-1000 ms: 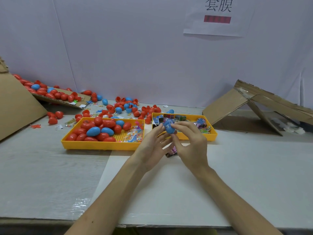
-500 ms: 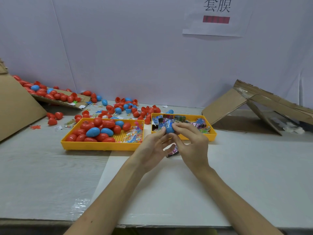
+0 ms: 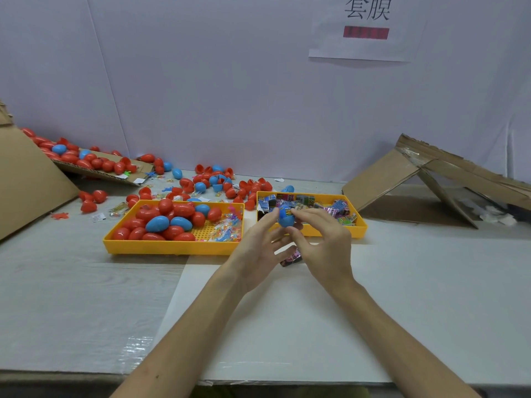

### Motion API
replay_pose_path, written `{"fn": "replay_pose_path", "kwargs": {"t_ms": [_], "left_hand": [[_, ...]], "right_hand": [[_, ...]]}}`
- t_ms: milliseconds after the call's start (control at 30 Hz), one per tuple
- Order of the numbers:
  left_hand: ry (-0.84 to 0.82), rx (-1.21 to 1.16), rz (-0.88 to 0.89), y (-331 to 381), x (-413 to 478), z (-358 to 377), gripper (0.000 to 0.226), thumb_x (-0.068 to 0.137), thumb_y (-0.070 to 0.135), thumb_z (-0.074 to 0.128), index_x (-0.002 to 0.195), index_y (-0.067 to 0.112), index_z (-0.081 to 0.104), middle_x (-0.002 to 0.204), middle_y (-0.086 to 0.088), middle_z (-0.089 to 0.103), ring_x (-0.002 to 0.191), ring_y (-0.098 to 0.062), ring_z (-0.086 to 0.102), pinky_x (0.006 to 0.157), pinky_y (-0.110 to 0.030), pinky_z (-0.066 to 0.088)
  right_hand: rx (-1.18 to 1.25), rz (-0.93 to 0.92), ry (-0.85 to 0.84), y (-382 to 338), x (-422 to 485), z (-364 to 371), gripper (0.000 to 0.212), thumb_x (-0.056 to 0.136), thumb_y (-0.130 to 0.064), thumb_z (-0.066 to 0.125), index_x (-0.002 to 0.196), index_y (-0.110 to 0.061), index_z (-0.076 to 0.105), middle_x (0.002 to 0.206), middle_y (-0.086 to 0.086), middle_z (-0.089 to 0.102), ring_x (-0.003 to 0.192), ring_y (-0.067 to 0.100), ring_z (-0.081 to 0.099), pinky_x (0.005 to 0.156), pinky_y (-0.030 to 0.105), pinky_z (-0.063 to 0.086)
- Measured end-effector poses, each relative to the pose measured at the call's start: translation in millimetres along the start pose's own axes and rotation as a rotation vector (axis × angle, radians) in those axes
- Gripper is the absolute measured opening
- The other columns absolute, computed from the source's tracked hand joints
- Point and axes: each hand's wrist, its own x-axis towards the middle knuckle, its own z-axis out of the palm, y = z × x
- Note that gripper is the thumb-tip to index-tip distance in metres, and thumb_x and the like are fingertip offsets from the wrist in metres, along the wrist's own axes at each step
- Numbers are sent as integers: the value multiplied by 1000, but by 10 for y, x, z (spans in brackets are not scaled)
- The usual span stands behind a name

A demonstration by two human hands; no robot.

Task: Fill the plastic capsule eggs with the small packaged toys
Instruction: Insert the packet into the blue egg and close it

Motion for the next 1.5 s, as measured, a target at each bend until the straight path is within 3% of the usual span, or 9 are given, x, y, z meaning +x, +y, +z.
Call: {"fn": "replay_pose_path", "kwargs": {"t_ms": [133, 267, 567, 700, 933, 1167, 1267, 1433, 1500], "left_hand": [[-21, 23, 42, -20, -6, -7, 29, 99, 26, 60, 126, 14, 63, 103, -1, 74, 100, -11, 70, 93, -31, 56], [-32, 40, 42, -8, -28, 5, 34, 99, 30, 59, 128, 14, 63, 108, -2, 71, 102, -12, 68, 99, -33, 53], [-45, 19, 67, -4, -26, 9, 34, 102, 29, 55, 135, 22, 56, 125, -9, 71, 117, -18, 67, 108, -43, 46], [-49, 3, 57, -13, -20, 2, 36, 100, 29, 57, 135, 21, 58, 117, -7, 69, 110, -21, 65, 111, -44, 43], [-61, -25, 49, -13, -17, -6, 38, 90, 32, 64, 127, 25, 63, 108, -3, 73, 101, -17, 69, 101, -38, 49], [-47, -32, 51, -4, -21, 1, 28, 103, 26, 53, 129, 24, 61, 109, -6, 75, 101, -17, 71, 97, -38, 49], [-24, 38, 82, 11, -31, 13, 36, 104, 24, 52, 139, 26, 54, 121, -10, 73, 111, -18, 70, 95, -37, 52], [1, 227, 113, 9, -40, 52, 38, 105, 20, 49, 139, 35, 58, 120, -7, 73, 105, -20, 71, 87, -34, 50], [35, 280, 122, 3, -36, 58, 37, 106, 21, 49, 136, 38, 60, 111, -5, 74, 98, -19, 70, 86, -35, 50]], "right_hand": [[8, -41, 8, 16, -5, 3, 31, 78, 3, 80, 108, -1, 76, 104, 8, 73, 98, 15, 67, 92, 15, 49], [40, -59, 8, 19, -11, -1, 29, 80, 5, 79, 109, 0, 76, 105, 8, 73, 98, 15, 67, 91, 19, 52], [34, -28, 7, -34, 7, -13, 34, 79, 0, 81, 112, -5, 75, 108, -5, 69, 102, 5, 63, 94, 13, 47], [36, -48, 37, 5, -3, 4, 29, 79, 4, 80, 107, 0, 76, 107, 2, 71, 102, 6, 63, 95, 12, 47], [85, -73, 38, 54, -9, 17, 27, 81, 3, 78, 108, -1, 76, 107, 5, 73, 99, 12, 67, 92, 19, 52], [81, -28, 34, 34, 1, 8, 29, 78, 0, 82, 106, -5, 77, 106, 4, 74, 96, 14, 70, 88, 26, 56], [187, 55, -29, 1, 8, -3, 34, 82, -7, 80, 115, -14, 72, 109, -2, 72, 96, 13, 70, 83, 25, 57], [495, 346, -128, 12, 36, -16, 35, 94, -12, 65, 117, -39, 69, 116, -10, 72, 103, 15, 71, 84, 36, 60], [499, 393, -183, 59, 52, -25, 35, 96, -9, 65, 120, -34, 69, 117, -7, 73, 102, 17, 72, 84, 39, 61]]}}
